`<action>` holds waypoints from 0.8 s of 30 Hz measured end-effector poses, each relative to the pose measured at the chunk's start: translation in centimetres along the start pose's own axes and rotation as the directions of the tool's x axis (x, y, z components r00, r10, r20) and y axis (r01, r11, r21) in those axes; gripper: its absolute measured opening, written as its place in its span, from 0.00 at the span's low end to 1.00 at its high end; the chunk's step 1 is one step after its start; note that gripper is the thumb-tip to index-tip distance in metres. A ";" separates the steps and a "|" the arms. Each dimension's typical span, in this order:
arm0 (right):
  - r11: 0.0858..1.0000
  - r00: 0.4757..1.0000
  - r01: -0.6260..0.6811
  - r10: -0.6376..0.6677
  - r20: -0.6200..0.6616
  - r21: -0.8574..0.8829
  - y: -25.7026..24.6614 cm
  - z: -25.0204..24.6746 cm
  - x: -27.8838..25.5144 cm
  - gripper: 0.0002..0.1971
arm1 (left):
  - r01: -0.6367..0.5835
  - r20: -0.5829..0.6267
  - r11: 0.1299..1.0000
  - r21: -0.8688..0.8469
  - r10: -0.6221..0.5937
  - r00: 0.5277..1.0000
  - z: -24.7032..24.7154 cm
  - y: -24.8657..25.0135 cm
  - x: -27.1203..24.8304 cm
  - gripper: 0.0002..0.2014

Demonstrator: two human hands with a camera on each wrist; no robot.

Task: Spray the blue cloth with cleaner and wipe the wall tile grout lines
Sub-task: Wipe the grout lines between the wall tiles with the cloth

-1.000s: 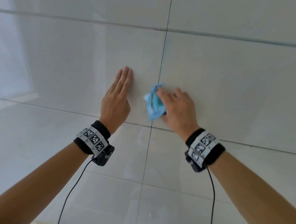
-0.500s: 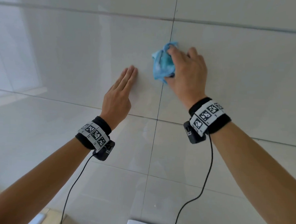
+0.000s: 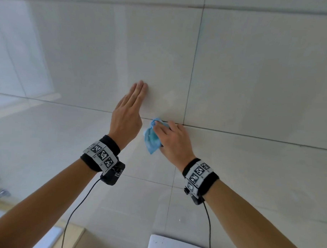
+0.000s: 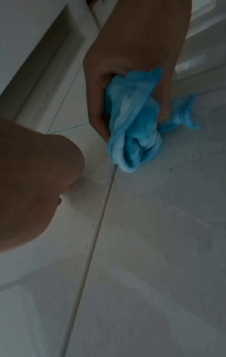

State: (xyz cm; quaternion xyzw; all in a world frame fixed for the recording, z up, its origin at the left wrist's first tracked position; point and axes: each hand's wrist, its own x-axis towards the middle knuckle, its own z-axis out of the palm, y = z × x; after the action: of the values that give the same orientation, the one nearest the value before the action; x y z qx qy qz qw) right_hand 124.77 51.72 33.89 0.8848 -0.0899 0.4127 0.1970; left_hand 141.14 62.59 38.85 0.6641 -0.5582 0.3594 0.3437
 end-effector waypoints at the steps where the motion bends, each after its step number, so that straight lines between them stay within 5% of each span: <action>1: 1.000 1.000 -0.010 0.010 -0.004 0.009 0.0 -0.2 0.1 0.26 | -0.013 -0.007 1.000 -0.005 0.013 1.000 0.2 0.6 0.2 0.45; 12: 0.982 0.983 -0.183 0.181 -0.038 -0.055 8.1 -6.7 -8.3 0.35 | -0.065 -0.022 0.993 -0.104 0.063 0.998 2.9 7.9 2.0 0.43; 24: 0.888 0.879 -0.452 0.429 -0.208 -0.079 11.6 -8.4 -14.3 0.28 | -0.065 0.025 0.997 -0.032 0.065 0.998 3.1 7.8 1.6 0.43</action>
State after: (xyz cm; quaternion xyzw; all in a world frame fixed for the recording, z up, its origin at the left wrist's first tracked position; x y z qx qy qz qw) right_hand 106.06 44.71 31.01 0.7846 -0.2961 0.5205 0.1604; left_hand 133.90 58.02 39.08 0.6448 -0.5896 0.3529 0.3348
